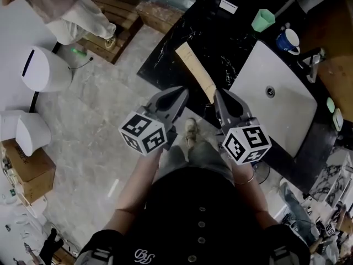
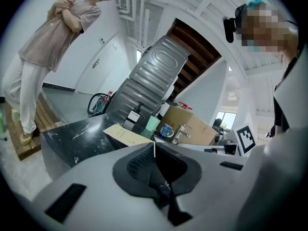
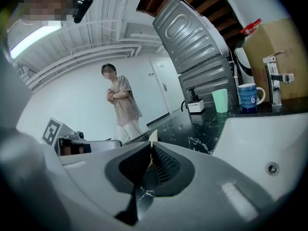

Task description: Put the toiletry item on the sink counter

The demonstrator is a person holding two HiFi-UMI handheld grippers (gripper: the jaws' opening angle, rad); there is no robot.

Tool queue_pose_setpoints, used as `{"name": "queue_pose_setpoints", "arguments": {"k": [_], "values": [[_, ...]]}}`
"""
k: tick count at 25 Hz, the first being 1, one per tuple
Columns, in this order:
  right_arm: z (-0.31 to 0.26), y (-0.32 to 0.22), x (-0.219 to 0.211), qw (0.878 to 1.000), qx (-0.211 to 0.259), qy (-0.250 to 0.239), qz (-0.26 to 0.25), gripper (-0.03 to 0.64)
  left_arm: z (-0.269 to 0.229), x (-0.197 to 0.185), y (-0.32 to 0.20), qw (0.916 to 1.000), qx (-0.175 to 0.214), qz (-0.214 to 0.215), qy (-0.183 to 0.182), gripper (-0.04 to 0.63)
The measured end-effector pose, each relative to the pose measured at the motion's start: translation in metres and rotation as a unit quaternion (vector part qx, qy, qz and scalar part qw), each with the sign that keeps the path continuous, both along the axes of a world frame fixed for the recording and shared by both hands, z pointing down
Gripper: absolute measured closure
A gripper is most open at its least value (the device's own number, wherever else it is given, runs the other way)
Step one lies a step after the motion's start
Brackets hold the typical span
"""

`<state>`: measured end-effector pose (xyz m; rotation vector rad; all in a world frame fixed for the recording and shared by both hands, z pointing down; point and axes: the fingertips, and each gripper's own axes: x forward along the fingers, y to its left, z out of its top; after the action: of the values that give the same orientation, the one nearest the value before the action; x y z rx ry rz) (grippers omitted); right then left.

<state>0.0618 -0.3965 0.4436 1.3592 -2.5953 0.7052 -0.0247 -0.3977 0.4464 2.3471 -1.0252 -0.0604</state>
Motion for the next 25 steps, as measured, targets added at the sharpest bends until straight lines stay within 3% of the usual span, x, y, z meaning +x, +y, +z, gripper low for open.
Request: {"name": "queue_pose_setpoints", "arguments": {"k": [6,17,25], "values": [[0.007,0.008,-0.006,0.999,-0.011,0.030,-0.024,0.603,0.002,-0.006,0.002,1.0000,-0.002,-0.006,-0.006,0.581],[0.022,0.020,-0.015,0.995,-0.040,0.079,-0.051,0.601,0.015,0.012,0.025,0.9995,-0.024,0.021,-0.002,0.581],[0.027,0.025,-0.018,0.992,-0.048,0.102,-0.050,0.601,0.014,0.012,0.030,0.9994,-0.021,0.028,0.001,0.581]]}}
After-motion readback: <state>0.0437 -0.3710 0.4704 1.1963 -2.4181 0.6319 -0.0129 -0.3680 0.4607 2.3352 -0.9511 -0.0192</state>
